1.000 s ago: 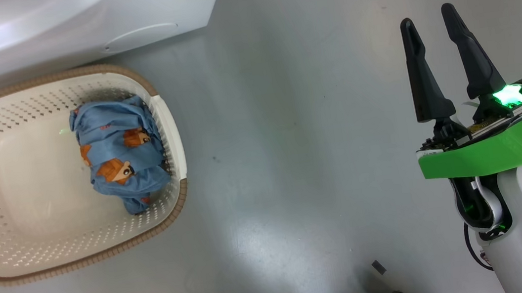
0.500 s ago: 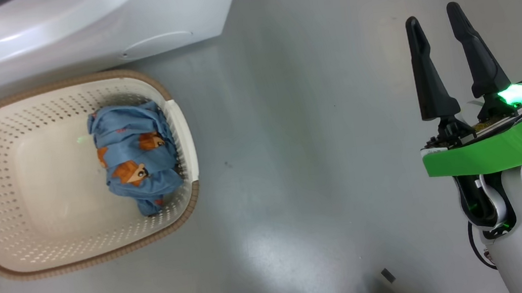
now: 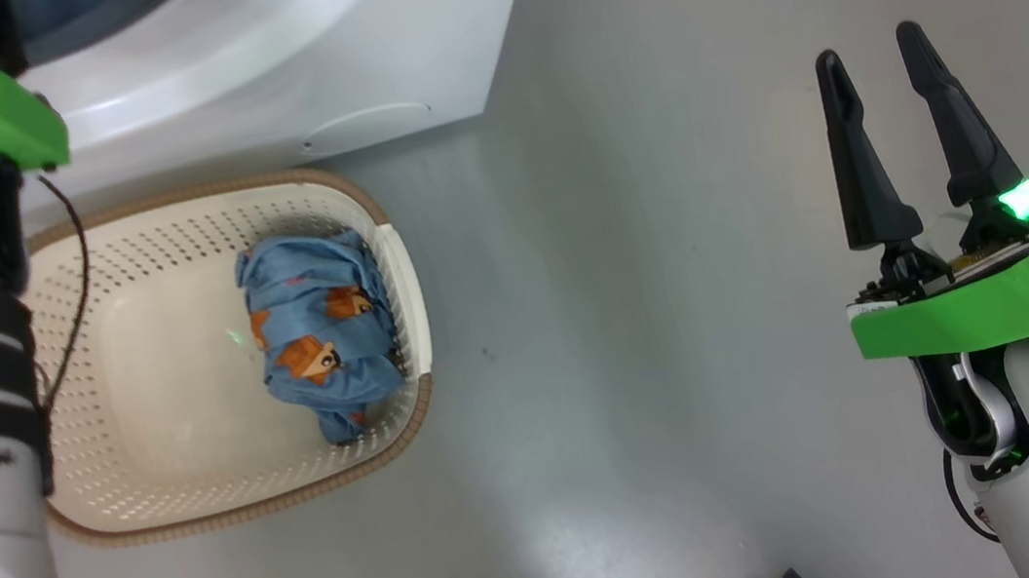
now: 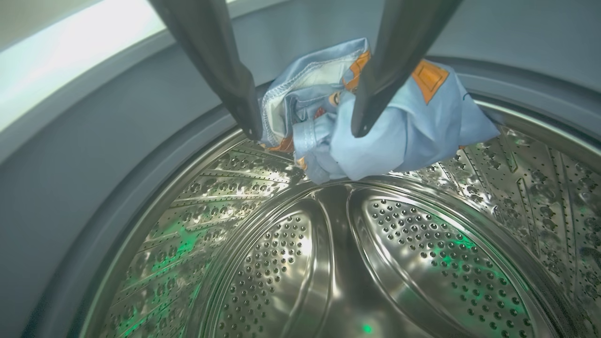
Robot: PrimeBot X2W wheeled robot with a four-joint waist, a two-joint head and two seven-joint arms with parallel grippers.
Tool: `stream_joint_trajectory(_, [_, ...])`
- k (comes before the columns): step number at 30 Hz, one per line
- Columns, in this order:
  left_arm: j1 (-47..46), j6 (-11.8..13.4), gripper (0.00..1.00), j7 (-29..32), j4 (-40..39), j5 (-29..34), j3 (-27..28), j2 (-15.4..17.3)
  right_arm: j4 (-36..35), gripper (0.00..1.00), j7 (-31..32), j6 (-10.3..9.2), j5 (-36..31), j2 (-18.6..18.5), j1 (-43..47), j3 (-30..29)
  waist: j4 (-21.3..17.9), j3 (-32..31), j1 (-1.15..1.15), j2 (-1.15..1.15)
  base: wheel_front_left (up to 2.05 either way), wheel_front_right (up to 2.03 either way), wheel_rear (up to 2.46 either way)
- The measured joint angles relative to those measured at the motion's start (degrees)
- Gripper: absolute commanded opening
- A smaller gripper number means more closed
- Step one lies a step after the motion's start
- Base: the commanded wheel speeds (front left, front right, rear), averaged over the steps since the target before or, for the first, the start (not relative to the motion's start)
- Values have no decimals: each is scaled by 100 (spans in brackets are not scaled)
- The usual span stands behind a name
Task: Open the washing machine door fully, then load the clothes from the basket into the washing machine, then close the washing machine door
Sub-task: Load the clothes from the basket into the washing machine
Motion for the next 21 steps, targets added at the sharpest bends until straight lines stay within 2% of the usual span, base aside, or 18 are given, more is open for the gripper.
stream_joint_trajectory(8, [1071, 1, 100, -1, -1009, -47, 141, -60, 51, 100, 0, -1, 0, -82, 213, -37, 134, -364, 0, 0, 0, 0, 0])
stream_joint_trajectory(21, [2747, 1, 100, -1, -2147, -20, 493, -386, 137, 100, 0, -1, 0, -383, 694, -138, 416, -1089, 0, 0, 0, 0, 0])
